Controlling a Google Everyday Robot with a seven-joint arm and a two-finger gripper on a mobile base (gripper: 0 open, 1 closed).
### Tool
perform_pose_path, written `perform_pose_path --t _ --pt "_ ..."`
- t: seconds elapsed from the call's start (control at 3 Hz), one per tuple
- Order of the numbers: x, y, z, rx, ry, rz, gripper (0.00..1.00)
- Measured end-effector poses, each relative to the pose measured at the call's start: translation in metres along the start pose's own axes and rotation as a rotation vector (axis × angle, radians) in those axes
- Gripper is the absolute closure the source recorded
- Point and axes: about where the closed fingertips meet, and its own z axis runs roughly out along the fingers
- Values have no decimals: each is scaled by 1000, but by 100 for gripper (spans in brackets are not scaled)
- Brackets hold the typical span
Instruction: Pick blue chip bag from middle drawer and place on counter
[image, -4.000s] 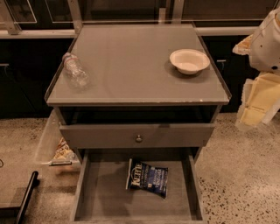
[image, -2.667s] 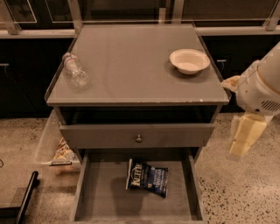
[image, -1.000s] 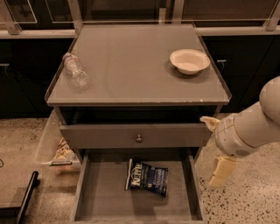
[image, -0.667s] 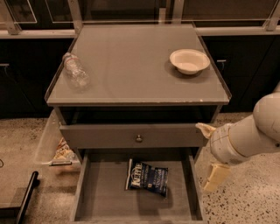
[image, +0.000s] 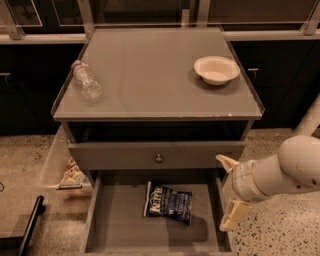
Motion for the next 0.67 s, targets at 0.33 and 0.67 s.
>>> perform_pose_path --t 0.33,0.67 --pt "14 12 35 -36 -42 16 0" --pt "14 12 35 -37 -42 17 0"
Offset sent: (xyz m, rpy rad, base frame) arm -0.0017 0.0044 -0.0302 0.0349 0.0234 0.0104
